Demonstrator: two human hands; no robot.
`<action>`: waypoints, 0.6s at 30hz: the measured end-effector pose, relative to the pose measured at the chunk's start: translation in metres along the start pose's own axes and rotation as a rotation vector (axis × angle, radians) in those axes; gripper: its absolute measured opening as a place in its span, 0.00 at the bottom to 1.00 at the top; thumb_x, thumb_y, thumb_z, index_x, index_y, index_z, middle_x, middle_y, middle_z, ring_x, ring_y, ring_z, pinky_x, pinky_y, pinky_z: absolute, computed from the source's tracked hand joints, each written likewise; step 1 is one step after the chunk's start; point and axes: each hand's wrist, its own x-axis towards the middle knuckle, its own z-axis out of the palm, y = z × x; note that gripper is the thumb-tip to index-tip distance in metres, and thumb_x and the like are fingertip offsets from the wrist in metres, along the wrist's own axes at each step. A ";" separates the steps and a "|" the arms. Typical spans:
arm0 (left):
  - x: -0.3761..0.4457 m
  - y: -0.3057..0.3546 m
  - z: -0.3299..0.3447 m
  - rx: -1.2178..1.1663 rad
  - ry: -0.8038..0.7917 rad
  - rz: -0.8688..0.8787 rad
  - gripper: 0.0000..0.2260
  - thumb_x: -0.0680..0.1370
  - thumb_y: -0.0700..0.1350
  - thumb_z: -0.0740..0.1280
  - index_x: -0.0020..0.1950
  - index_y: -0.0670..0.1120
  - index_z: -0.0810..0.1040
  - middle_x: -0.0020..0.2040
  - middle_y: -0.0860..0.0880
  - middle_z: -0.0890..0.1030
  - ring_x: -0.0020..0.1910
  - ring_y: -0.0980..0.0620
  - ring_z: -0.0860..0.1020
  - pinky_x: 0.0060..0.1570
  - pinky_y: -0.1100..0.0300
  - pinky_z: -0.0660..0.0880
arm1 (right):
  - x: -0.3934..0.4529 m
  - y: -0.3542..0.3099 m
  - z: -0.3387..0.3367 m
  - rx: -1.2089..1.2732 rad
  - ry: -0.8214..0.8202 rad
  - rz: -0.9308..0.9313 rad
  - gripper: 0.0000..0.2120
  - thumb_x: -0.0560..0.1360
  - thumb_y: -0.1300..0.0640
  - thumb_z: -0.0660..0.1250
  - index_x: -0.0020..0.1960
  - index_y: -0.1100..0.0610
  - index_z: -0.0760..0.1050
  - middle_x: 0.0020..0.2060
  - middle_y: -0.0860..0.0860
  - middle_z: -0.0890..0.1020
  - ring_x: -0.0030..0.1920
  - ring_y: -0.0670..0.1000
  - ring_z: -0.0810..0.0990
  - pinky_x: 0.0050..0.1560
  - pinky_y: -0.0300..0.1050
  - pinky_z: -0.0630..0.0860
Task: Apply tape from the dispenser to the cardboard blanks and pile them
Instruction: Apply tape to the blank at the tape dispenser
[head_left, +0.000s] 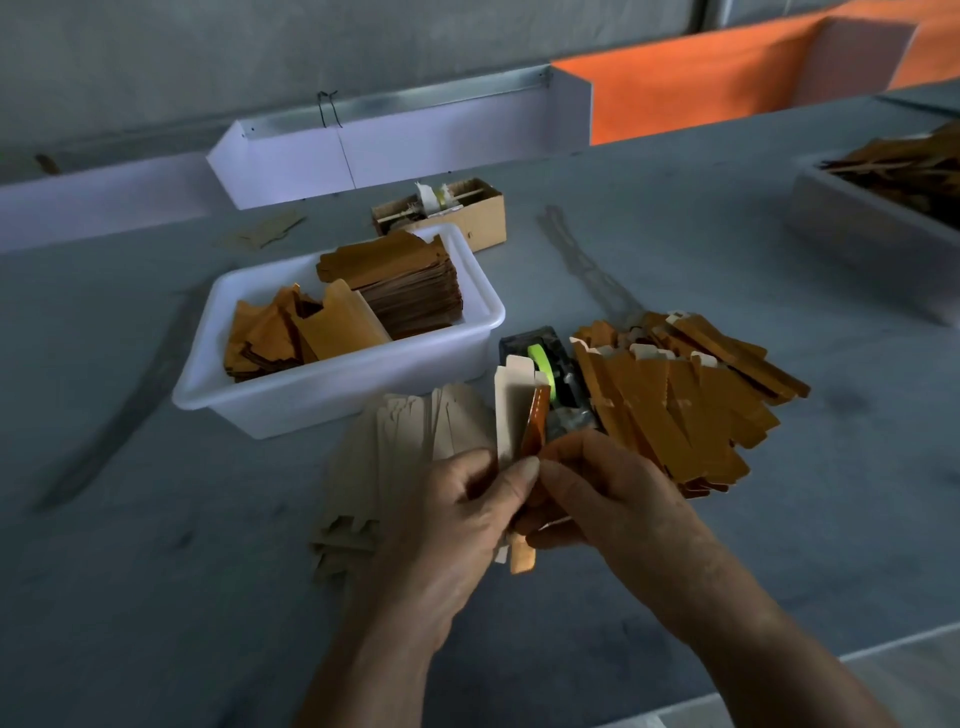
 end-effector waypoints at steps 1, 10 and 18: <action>-0.001 0.000 0.000 0.018 0.000 0.005 0.08 0.78 0.49 0.65 0.43 0.49 0.82 0.35 0.51 0.84 0.34 0.59 0.81 0.31 0.68 0.74 | 0.001 0.001 0.000 0.013 -0.009 0.013 0.06 0.77 0.57 0.62 0.49 0.59 0.75 0.39 0.54 0.84 0.40 0.50 0.85 0.43 0.47 0.82; -0.004 -0.001 -0.001 -0.010 -0.121 -0.099 0.09 0.79 0.45 0.63 0.49 0.51 0.83 0.42 0.53 0.86 0.42 0.60 0.83 0.42 0.67 0.75 | 0.005 0.006 0.003 -0.056 0.161 0.129 0.18 0.67 0.44 0.70 0.51 0.53 0.75 0.41 0.50 0.83 0.43 0.48 0.83 0.44 0.42 0.80; -0.004 -0.007 0.002 -0.008 0.073 -0.194 0.07 0.73 0.50 0.71 0.48 0.50 0.79 0.40 0.53 0.80 0.38 0.58 0.76 0.36 0.64 0.67 | 0.002 0.013 0.000 0.395 0.081 0.195 0.10 0.72 0.58 0.67 0.54 0.54 0.78 0.44 0.52 0.85 0.46 0.50 0.84 0.45 0.43 0.80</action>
